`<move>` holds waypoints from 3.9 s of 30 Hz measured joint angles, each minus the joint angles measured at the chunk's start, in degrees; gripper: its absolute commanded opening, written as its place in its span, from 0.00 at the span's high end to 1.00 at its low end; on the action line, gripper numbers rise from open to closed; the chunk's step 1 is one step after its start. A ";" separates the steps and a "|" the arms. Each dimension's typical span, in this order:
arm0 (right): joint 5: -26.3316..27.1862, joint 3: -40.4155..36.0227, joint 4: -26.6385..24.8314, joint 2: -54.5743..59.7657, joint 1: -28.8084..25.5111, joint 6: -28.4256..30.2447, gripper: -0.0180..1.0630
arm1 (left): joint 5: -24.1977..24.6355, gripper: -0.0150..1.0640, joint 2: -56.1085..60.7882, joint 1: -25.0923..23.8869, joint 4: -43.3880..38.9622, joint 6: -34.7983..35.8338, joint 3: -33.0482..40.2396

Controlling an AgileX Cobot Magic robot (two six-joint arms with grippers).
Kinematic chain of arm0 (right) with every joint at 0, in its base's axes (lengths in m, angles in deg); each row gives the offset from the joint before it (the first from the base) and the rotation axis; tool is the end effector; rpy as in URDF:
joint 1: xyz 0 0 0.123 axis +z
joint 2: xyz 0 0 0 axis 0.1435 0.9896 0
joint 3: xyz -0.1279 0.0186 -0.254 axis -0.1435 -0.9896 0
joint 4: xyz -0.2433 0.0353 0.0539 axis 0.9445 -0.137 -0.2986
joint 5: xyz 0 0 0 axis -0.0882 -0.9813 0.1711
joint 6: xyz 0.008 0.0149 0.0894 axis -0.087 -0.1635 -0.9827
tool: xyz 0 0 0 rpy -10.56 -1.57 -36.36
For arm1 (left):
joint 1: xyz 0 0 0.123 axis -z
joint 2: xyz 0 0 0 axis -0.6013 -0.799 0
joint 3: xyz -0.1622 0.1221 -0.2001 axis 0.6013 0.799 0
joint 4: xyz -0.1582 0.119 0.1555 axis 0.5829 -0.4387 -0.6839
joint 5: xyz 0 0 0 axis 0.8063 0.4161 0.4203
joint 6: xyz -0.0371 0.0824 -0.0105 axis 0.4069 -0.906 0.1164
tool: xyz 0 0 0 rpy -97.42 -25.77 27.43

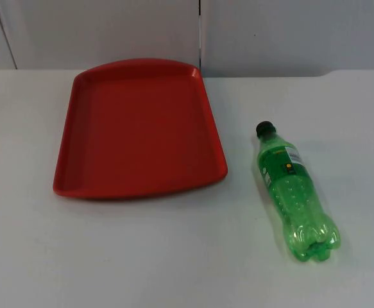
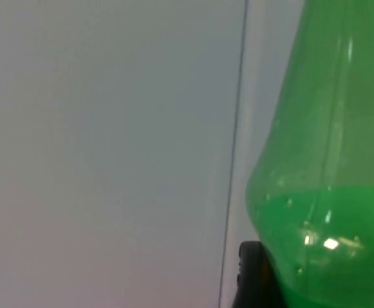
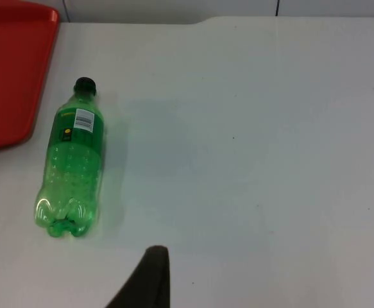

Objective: Place the bottle upright on the tray.

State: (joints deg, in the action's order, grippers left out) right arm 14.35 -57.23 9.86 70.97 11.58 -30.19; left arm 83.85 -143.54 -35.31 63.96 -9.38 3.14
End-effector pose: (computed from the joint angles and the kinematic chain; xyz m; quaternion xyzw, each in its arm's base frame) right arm -0.0074 0.0003 0.2799 -0.0312 0.8553 0.0154 0.5170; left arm 0.3744 -0.0525 0.3763 0.1576 0.7174 -0.1933 0.6505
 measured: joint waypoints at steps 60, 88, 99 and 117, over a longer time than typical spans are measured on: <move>0.00 0.00 0.00 0.00 0.00 -0.11 0.01 | -51.19 0.99 -18.58 4.76 -119.28 121.37 -5.71; 0.00 0.00 0.00 0.00 0.00 -0.11 0.01 | -83.62 0.99 -44.12 4.76 -125.55 111.76 -5.93; 0.00 0.00 0.00 0.00 0.00 -0.11 0.01 | -88.10 0.99 -50.09 4.76 -125.58 109.39 -5.93; 0.00 0.00 0.00 0.00 0.00 -0.11 0.01 | -88.34 0.65 -51.70 4.76 -126.57 109.39 -6.07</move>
State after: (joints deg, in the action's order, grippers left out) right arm 14.35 -57.23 9.86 70.97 11.58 -30.30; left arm -4.49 -195.23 -30.55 -62.61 100.01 -2.93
